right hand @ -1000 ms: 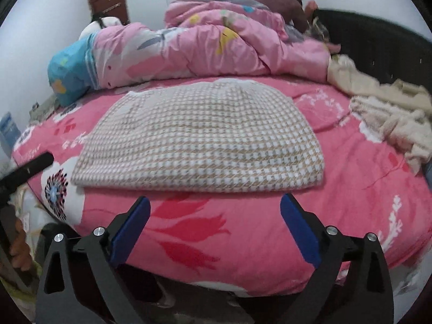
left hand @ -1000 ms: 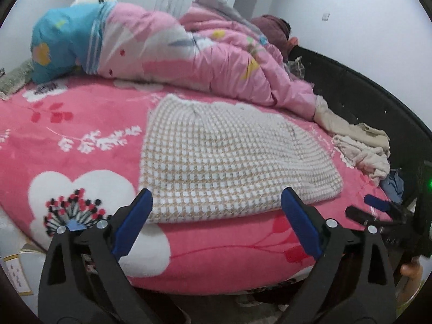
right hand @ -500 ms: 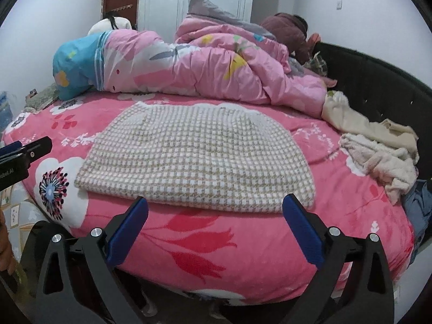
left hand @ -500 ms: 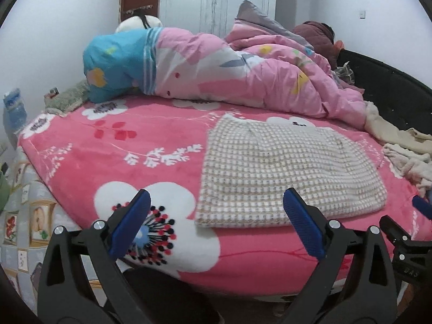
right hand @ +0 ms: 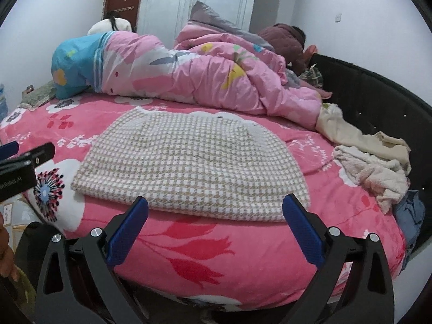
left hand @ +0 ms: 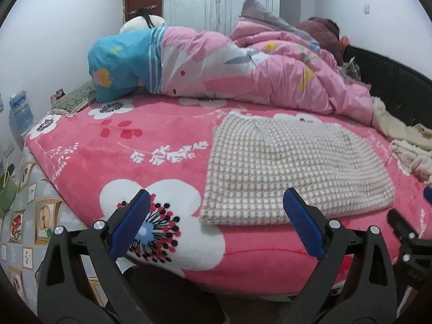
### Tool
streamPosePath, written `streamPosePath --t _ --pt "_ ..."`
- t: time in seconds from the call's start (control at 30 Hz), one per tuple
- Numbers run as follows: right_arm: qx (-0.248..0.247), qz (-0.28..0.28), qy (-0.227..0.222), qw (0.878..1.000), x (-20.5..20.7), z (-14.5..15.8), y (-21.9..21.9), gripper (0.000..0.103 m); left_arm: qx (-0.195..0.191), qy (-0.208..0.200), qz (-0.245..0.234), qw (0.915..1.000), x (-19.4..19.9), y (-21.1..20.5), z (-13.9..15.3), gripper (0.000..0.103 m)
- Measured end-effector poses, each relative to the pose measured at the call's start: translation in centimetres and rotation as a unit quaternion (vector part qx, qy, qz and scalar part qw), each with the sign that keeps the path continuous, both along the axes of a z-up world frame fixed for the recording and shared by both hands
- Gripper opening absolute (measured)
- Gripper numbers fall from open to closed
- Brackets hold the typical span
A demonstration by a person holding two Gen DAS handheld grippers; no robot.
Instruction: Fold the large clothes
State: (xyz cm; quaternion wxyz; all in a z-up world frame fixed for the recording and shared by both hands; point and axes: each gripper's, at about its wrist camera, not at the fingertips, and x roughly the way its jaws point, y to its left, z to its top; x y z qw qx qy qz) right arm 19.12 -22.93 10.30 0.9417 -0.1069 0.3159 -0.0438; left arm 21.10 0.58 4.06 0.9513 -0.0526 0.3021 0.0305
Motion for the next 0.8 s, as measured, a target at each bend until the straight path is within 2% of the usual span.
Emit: streamPosePath --t 0.27,0.47,0.8 --pt "0.008 -0.009 0.012 1.0 0.0 -0.6 -0.5 0.097 -0.012 0.021 -0.003 0.9997 0.4 -0.4 -1.1 0.095" --pt "0.015 -0.021 0.037 0.999 0.3 -1.7 -1.0 0.097 -0.025 0.064 -0.012 0.9976 1.2 -1.1 -2.9 0.095" --pt "0.04 -0.041 0.061 0.997 0.5 -2.4 -2.4 0.097 -0.051 0.103 -0.03 0.9929 1.8 -2.2 -4.7 0.095"
